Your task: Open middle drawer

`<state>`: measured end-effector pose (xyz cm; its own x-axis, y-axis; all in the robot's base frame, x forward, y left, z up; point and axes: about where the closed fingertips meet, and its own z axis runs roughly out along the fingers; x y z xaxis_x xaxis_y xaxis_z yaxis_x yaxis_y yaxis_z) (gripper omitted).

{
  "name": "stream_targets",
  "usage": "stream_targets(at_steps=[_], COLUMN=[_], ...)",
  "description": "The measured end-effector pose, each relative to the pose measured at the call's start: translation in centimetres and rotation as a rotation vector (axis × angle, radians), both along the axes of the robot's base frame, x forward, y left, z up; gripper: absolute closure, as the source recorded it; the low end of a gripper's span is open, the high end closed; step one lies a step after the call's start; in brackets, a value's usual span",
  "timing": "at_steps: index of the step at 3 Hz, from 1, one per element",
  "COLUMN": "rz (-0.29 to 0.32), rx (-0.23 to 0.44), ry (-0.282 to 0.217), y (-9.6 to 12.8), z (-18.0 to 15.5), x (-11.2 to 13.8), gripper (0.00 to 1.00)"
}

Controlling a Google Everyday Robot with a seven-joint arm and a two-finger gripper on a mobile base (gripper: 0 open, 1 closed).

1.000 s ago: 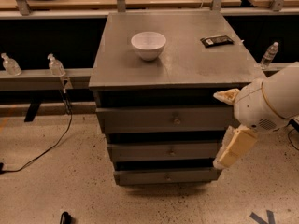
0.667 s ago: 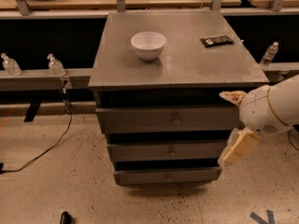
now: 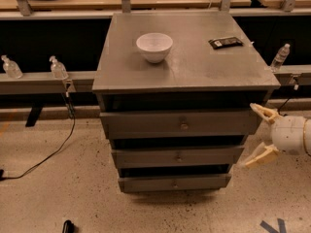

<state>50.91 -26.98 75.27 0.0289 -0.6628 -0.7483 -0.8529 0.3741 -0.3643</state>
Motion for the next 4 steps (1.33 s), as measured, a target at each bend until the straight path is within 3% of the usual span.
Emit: stream_targets(at_steps=[1,2,3,4], rz=[0.025,0.018,0.022,0.023], rx=[-0.05,-0.062,-0.052,-0.087], ry=[-0.005,-0.004,0.063,0.087], y=[-1.9,-2.2,-1.7,-1.2], z=[-6.1,-6.3,-9.5,-14.0], x=[1.3,1.5,1.9,2.2], gripper=[0.0,0.0,0.0,0.0])
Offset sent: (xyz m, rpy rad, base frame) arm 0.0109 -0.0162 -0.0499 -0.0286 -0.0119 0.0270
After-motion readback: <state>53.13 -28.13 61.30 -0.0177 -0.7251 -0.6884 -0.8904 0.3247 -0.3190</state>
